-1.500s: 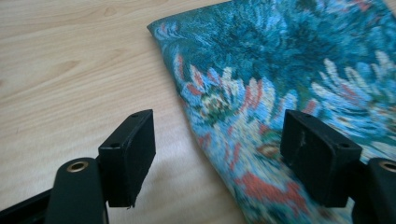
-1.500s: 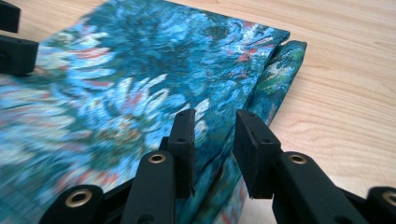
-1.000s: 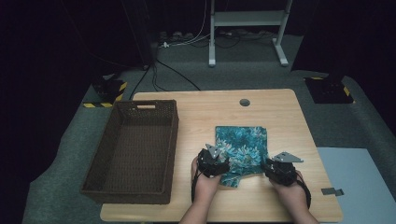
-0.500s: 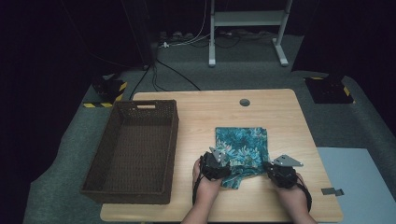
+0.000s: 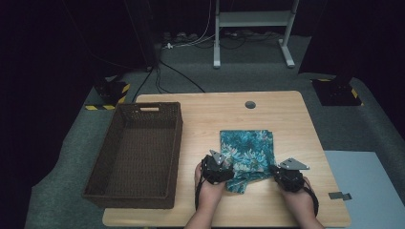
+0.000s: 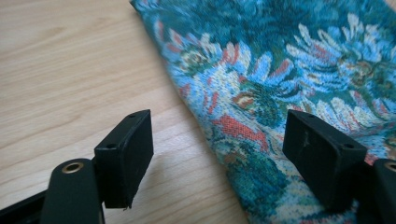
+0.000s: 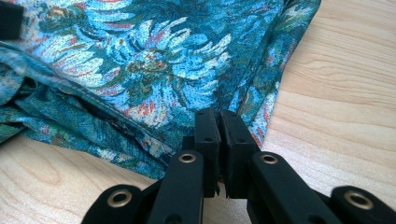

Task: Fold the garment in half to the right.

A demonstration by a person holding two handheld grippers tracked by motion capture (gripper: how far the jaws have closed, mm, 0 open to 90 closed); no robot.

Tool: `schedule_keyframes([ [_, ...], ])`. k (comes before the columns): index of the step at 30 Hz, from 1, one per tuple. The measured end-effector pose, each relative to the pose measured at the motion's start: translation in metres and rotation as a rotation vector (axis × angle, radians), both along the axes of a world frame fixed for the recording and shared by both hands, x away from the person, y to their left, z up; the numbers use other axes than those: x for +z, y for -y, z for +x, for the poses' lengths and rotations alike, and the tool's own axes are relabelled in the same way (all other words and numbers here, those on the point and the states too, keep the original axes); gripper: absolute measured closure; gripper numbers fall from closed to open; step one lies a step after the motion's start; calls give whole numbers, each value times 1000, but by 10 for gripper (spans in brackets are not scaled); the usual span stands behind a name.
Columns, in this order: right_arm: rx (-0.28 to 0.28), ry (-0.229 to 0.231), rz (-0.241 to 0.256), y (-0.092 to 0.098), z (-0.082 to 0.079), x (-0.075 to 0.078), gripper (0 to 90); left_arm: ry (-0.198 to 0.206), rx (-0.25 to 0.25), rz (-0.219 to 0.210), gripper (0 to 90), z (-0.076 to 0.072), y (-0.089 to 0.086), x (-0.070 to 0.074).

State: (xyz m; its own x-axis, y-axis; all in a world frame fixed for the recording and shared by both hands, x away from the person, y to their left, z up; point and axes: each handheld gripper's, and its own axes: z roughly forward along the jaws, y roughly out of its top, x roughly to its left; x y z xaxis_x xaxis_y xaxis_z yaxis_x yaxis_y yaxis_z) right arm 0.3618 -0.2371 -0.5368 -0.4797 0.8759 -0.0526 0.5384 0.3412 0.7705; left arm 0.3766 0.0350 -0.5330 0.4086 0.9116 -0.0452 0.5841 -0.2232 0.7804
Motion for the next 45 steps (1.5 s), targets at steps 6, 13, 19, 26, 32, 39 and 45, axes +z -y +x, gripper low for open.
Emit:
schedule_keyframes([
  [6, -4, 9, -4, -1, -2, -1, 867, -11, 32, -67, 258, -5, -13, 5],
  [13, -4, 12, -7, 0, -1, -1, 831, -52, 3, -40, 258, -8, -10, -2],
  [19, -18, 18, -10, 1, 1, 7, 730, -53, -8, 12, 255, -8, -7, -6],
  [26, 53, 12, 7, -13, -2, 8, 732, -47, -1, 27, 255, -4, -9, -7],
  [32, 66, -12, -2, -22, 6, 0, 735, -46, 16, 33, 254, 2, -18, -7],
  [39, 73, -4, -8, -36, 22, -1, 735, -43, 42, 31, 253, 16, -29, -8],
  [45, 68, 5, 4, -46, 34, -2, 727, -48, 54, 32, 250, 35, -39, -7],
])
